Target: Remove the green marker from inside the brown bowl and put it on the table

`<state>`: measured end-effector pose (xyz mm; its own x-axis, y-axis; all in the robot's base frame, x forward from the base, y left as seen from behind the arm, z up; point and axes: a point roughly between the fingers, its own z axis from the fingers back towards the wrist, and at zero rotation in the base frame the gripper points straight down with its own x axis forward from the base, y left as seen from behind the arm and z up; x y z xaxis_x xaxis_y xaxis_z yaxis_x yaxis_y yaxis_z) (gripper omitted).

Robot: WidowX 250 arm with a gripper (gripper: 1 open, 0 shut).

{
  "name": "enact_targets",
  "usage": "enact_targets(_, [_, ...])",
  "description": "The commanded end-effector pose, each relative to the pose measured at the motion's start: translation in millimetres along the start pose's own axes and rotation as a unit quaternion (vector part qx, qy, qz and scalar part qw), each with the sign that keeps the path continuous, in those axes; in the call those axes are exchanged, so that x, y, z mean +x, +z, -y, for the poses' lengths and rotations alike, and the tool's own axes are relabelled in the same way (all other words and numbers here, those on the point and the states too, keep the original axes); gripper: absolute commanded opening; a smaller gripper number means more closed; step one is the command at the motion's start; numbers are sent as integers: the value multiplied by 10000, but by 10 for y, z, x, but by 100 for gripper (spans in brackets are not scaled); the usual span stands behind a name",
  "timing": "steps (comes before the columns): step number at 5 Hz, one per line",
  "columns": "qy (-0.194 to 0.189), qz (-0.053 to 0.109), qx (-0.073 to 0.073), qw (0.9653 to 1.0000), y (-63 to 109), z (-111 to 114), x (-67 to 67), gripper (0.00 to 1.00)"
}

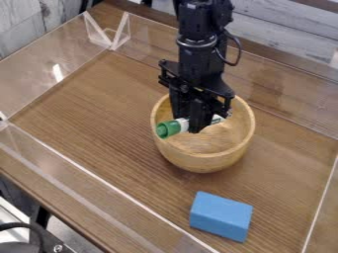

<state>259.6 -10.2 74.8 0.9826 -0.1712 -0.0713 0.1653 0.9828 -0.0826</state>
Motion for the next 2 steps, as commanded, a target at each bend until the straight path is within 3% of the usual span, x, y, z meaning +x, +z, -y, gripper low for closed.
enact_targets(1, [-23,426,53,9991,240,-35,63,0])
enact_targets(2, [-27,426,36,9991,256,-39,47,0])
